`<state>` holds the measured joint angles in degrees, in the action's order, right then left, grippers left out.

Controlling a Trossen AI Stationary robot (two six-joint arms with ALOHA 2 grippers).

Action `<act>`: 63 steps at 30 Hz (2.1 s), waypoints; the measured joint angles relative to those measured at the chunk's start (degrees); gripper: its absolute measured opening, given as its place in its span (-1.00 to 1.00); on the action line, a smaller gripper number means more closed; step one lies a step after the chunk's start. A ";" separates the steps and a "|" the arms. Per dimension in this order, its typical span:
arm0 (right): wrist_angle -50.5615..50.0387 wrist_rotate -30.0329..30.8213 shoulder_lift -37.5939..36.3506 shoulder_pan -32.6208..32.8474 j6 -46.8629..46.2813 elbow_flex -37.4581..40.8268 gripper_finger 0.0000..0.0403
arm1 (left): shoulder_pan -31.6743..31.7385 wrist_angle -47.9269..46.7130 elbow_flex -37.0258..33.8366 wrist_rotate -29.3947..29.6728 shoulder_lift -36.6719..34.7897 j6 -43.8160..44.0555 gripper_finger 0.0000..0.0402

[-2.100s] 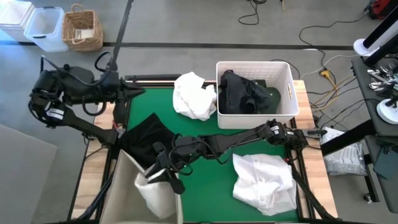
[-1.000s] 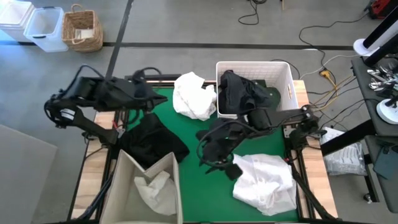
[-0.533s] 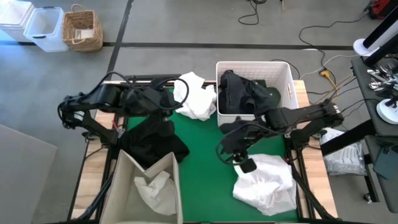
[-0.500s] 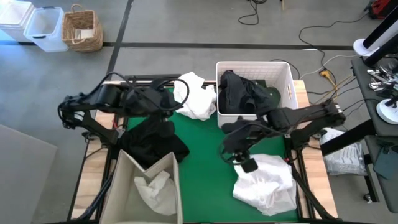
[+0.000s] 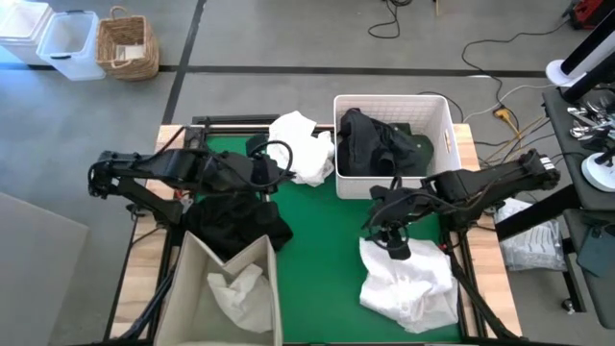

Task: Sort clothes
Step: Put the white dress into the bottom left white bin

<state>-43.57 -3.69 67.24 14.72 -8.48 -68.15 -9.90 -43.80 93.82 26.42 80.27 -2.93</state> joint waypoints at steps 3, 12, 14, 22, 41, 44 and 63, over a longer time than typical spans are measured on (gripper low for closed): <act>1.11 1.06 -1.33 0.21 -0.85 2.49 -0.31 | -0.33 1.87 -4.05 -0.35 -1.68 1.33 -1.00; 0.97 3.87 -3.86 0.28 2.42 8.40 -0.39 | -0.58 -1.64 -12.49 -9.67 -2.80 11.08 -1.00; 1.10 3.87 -4.77 0.28 3.55 9.55 -0.40 | -0.60 -1.88 -12.74 -11.54 -2.07 12.49 -1.00; 1.17 3.85 -9.32 0.28 5.39 13.68 -0.40 | -0.58 -9.67 -6.70 -13.56 1.13 23.07 -1.00; -1.50 19.95 -10.16 0.26 12.54 6.83 -0.45 | -0.56 -27.00 7.72 -13.22 10.80 24.49 -1.00; -1.67 21.56 -8.44 0.26 14.77 3.89 -0.49 | -0.91 -27.02 7.72 -7.86 10.84 25.35 -1.00; -2.51 23.17 8.67 -10.01 24.51 -23.38 -0.56 | -10.38 -26.93 8.13 17.63 4.86 25.94 -1.00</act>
<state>-46.08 19.49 75.91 4.72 16.03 -91.53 -20.27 -70.73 101.94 44.04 85.13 23.02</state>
